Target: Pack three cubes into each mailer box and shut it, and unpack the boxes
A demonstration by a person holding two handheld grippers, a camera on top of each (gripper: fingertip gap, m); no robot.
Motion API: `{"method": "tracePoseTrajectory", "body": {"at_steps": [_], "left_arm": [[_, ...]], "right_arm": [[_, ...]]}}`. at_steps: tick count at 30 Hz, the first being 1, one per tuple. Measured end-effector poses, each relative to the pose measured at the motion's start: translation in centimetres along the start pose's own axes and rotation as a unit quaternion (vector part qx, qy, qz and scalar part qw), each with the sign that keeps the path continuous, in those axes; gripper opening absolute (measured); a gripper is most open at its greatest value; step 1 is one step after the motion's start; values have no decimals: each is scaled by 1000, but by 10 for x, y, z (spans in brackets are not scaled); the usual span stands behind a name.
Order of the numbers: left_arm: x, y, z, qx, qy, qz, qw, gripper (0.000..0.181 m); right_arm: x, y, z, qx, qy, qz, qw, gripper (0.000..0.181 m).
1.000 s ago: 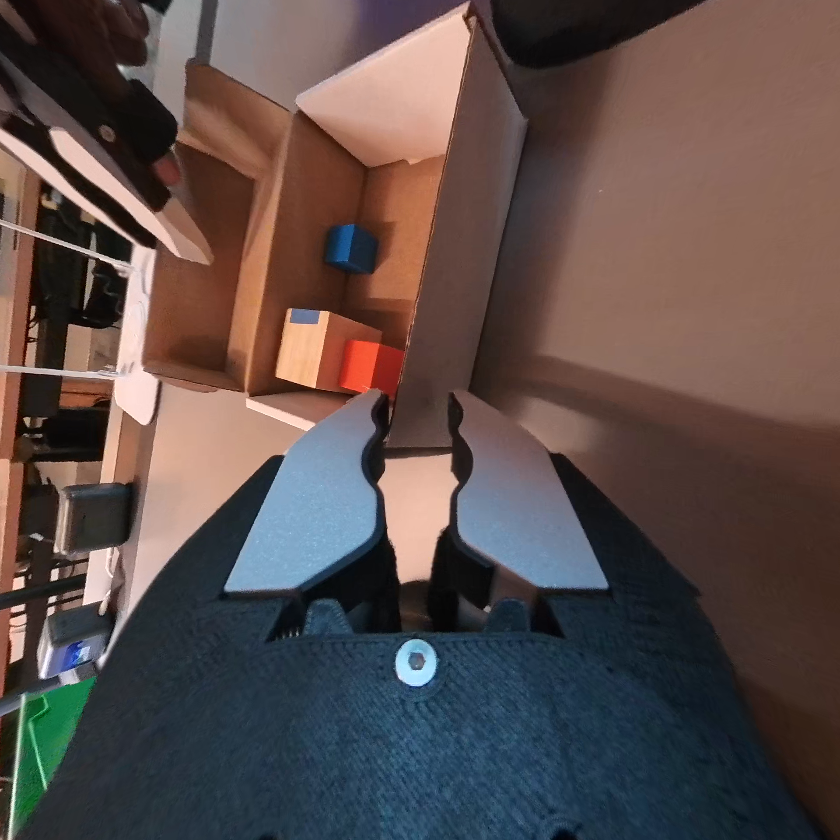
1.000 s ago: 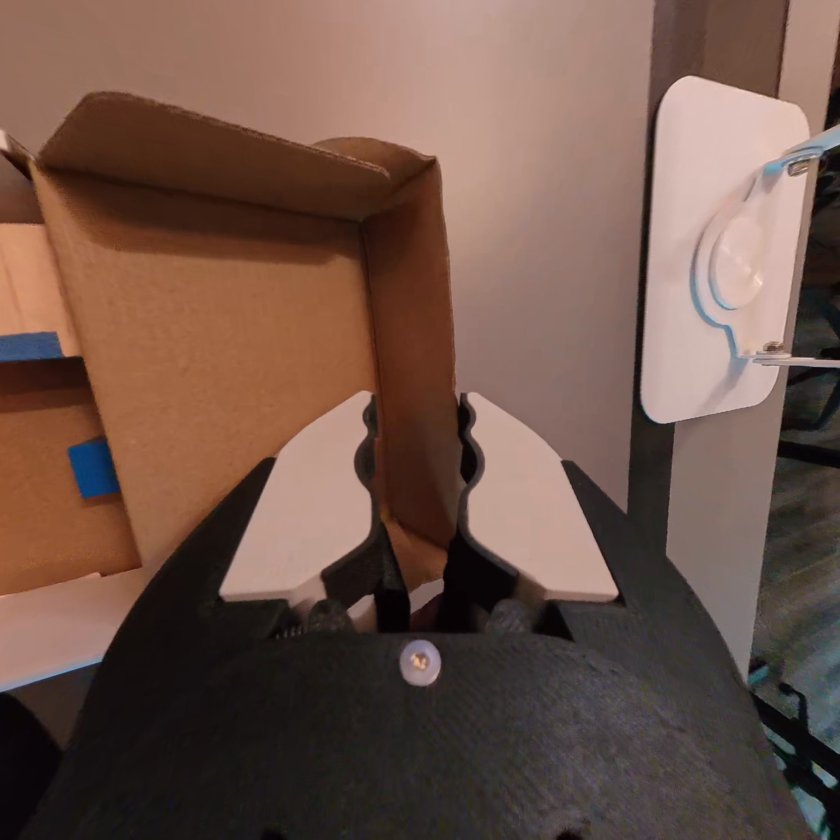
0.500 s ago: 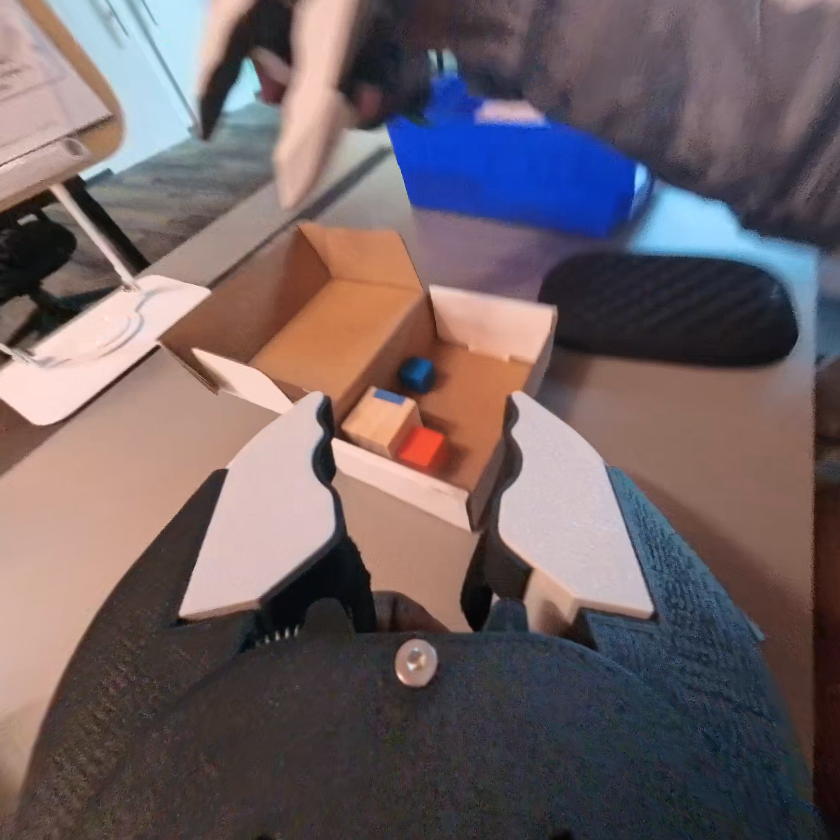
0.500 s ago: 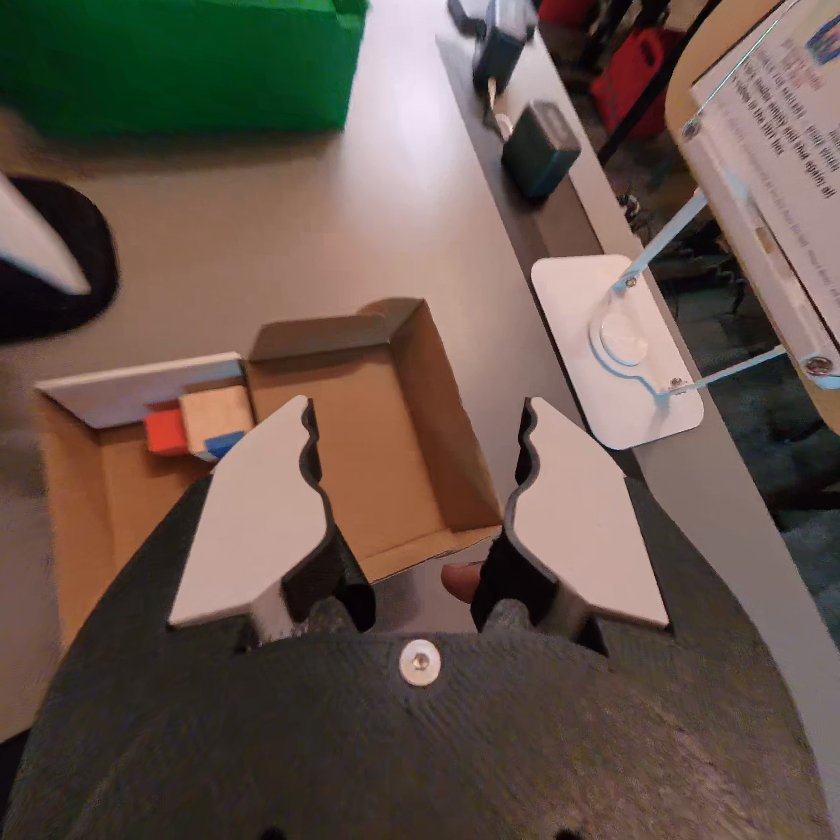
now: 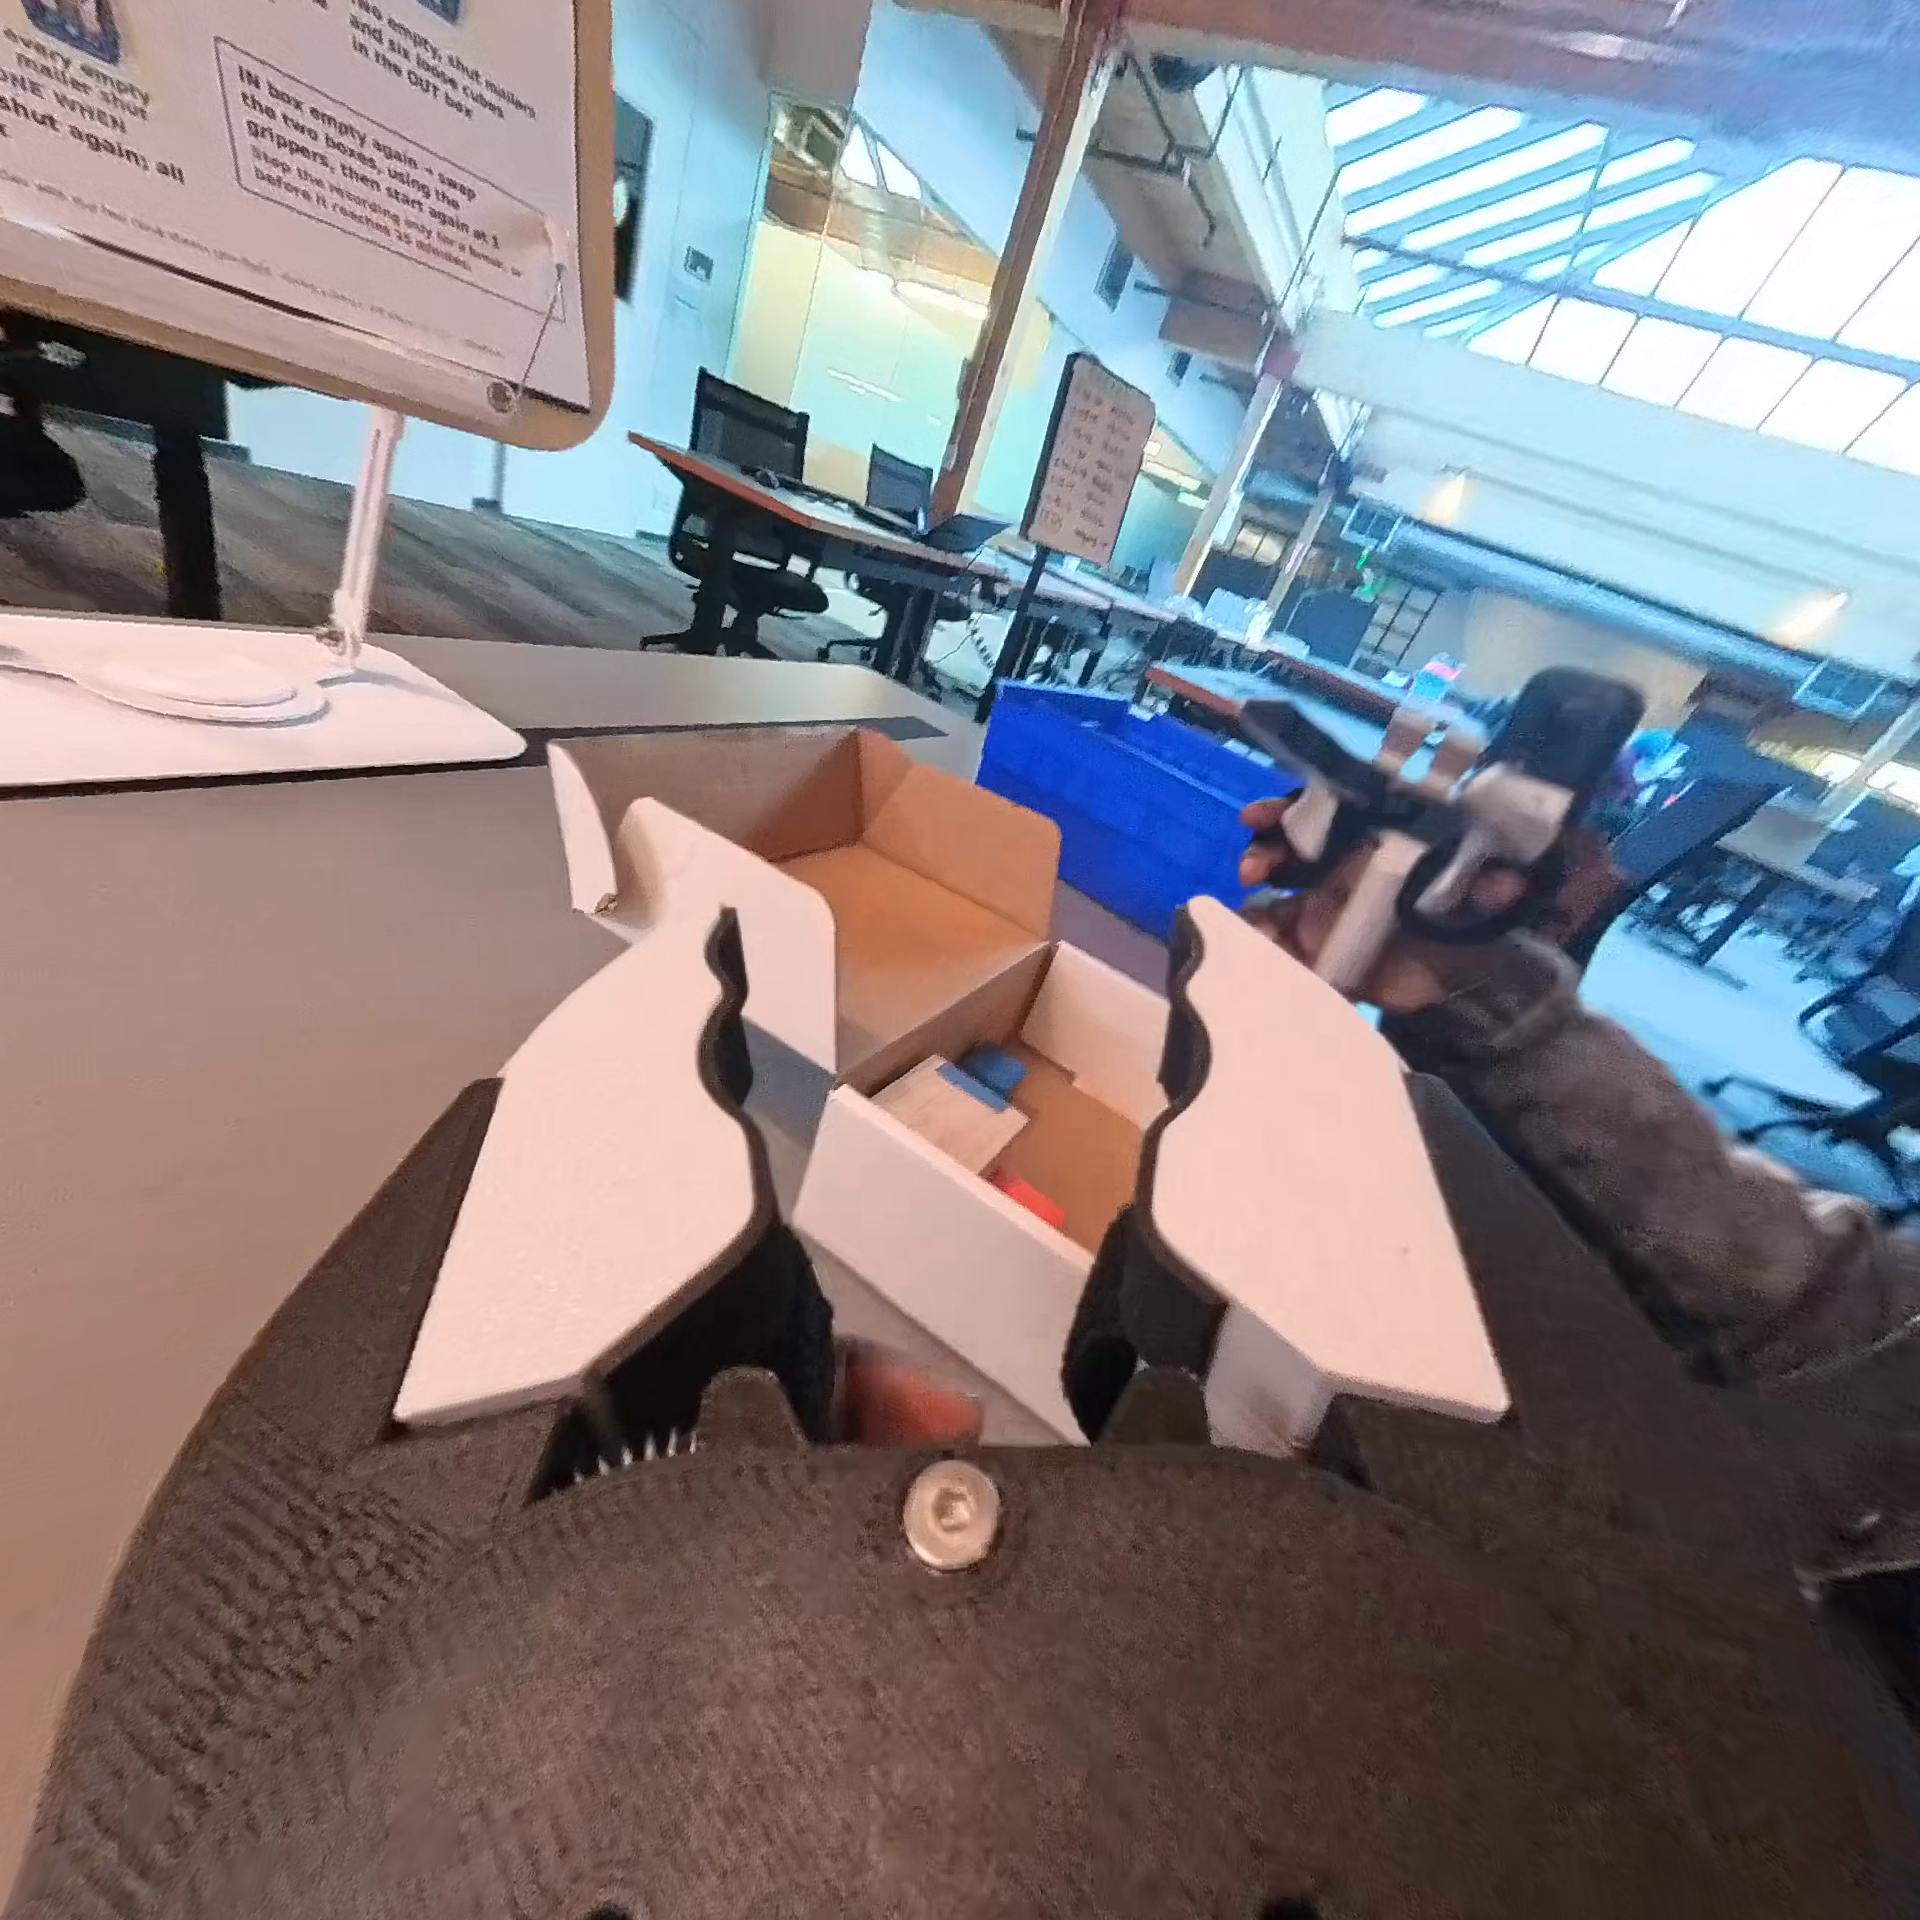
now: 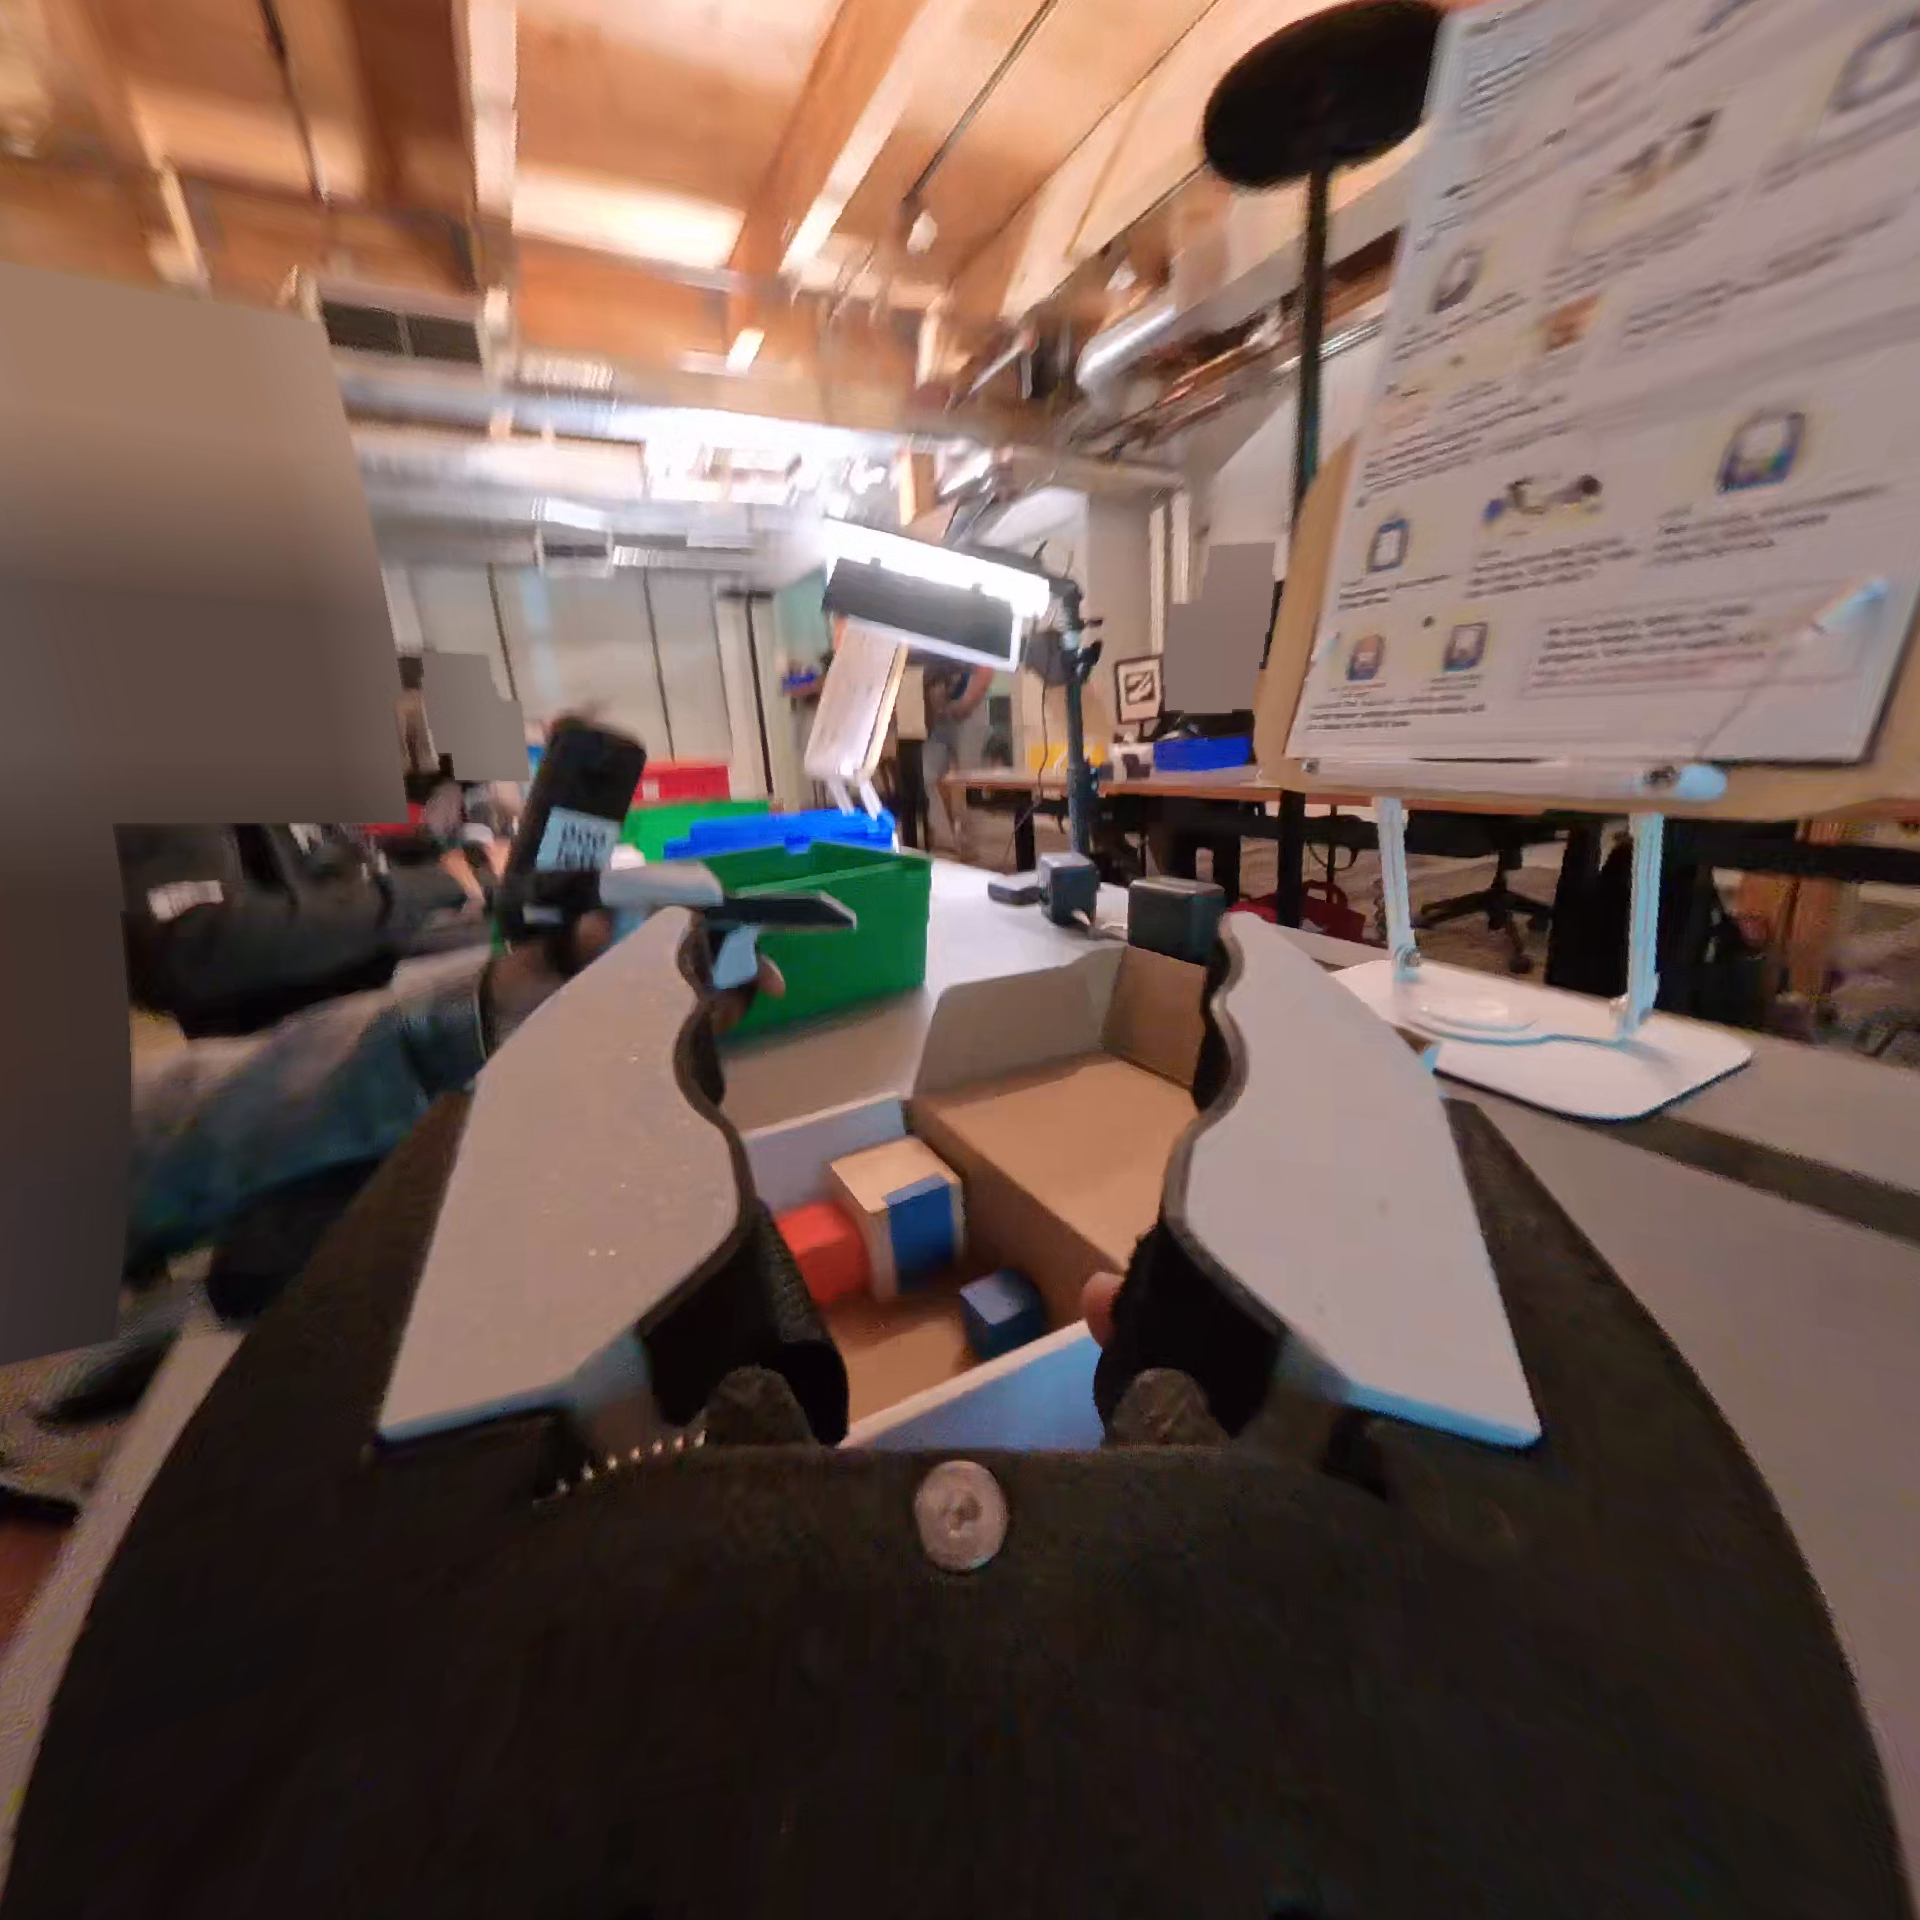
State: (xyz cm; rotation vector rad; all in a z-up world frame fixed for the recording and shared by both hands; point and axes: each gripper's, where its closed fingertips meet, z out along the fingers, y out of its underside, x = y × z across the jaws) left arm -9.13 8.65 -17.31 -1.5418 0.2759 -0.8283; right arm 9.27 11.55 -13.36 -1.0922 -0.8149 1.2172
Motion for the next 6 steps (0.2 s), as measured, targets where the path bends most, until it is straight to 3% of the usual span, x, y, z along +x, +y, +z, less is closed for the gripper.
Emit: {"method": "tracePoseTrajectory", "body": {"at_steps": [3, 6], "left_arm": [[1, 9, 4, -41, -10, 56, 998, 80], [24, 34, 7, -168, 39, 123, 977, 71]], "right_arm": [[-9, 2, 0, -1, -25, 31, 999, 97], [-4, 5, -2, -13, -9, 10, 1000, 97]]}}
